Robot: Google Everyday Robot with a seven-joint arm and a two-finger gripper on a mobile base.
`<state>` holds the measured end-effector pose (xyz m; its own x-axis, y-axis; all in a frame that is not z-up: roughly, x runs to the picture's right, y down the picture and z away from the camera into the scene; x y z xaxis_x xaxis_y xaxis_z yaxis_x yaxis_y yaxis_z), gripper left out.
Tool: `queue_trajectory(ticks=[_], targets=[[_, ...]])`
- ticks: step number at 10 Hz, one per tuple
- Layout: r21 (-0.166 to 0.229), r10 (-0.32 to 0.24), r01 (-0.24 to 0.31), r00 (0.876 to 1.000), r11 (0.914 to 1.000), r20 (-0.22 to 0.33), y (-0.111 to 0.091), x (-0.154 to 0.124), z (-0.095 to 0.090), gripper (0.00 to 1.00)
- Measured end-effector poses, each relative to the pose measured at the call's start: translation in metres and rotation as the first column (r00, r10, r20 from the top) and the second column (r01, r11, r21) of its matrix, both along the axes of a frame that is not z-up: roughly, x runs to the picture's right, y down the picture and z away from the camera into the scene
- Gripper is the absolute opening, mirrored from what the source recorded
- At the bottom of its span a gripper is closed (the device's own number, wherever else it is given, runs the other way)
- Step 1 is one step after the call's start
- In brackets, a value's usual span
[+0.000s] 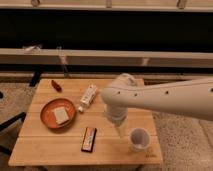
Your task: Pick up the ceramic cup
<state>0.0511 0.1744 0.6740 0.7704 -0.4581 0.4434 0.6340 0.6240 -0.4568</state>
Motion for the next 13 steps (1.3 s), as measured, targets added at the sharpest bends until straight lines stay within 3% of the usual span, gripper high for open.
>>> queue_trajectory(ticks=[4,10,12,13], targets=[[-0.027,0.068,-0.07,0.996,0.9972,-0.054,0.011,0.058,0.019,0.8],[-0.033,0.093,-0.095,0.993,0.9949,-0.074,0.041,0.075,0.054,0.8],[-0.04,0.076,-0.08,0.993,0.996,-0.085,0.048,0.073,0.06,0.73],[-0.046,0.068,-0.073,0.993,0.9962,-0.097,0.05,0.075,0.06,0.62]])
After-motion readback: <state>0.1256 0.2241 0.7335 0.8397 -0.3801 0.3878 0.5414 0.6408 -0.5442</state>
